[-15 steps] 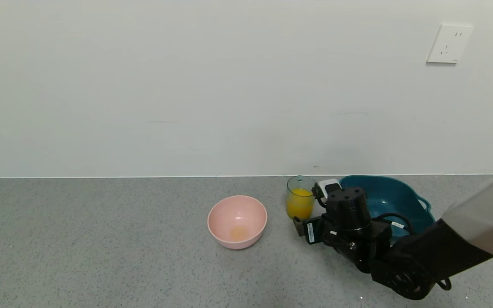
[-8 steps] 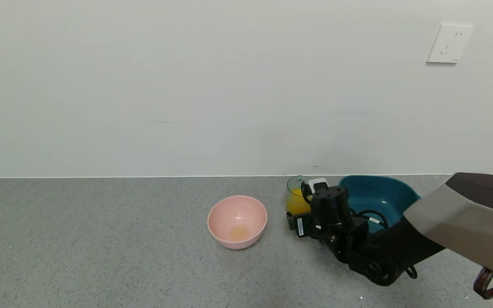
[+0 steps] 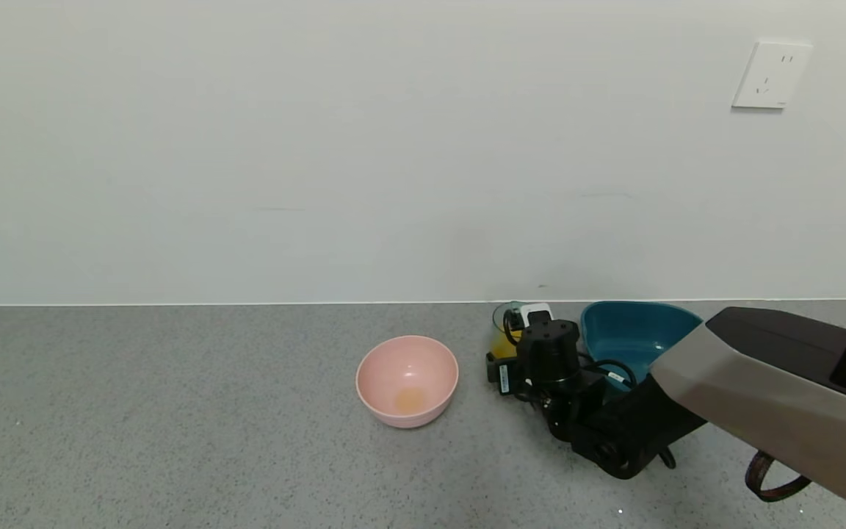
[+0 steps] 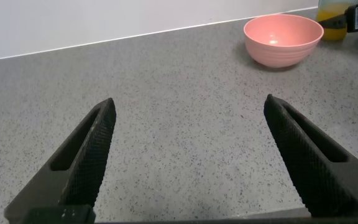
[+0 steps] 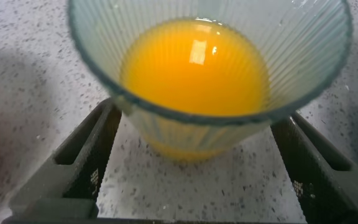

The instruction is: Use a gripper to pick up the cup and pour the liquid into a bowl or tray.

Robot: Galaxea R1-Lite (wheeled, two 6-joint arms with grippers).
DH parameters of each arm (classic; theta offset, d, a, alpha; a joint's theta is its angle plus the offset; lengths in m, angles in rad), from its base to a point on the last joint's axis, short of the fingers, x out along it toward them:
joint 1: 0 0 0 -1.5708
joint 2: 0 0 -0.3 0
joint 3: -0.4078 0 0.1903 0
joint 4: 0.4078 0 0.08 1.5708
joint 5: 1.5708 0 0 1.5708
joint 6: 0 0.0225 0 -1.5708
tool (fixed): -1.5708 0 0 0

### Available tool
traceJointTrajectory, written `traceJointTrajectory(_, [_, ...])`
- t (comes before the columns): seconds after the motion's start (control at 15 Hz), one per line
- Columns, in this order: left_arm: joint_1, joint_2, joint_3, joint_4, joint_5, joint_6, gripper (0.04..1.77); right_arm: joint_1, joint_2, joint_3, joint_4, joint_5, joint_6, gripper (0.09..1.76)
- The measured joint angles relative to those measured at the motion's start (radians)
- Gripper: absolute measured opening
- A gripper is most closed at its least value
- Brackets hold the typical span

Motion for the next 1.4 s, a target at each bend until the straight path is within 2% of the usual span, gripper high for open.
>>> traceJointTrajectory(0.53, [0.0,0.0,0.0,0.0,0.0,0.0,1.72,-0.004,0.092,-0.106,-0.092,-0.047,0.0,1.71])
traceJointTrajectory(1.4, [0.0,0.0,0.0,0.0,0.0,0.0,1.72,-0.006,0.136,-0.114,-0.172,-0.07,-0.004,1.71])
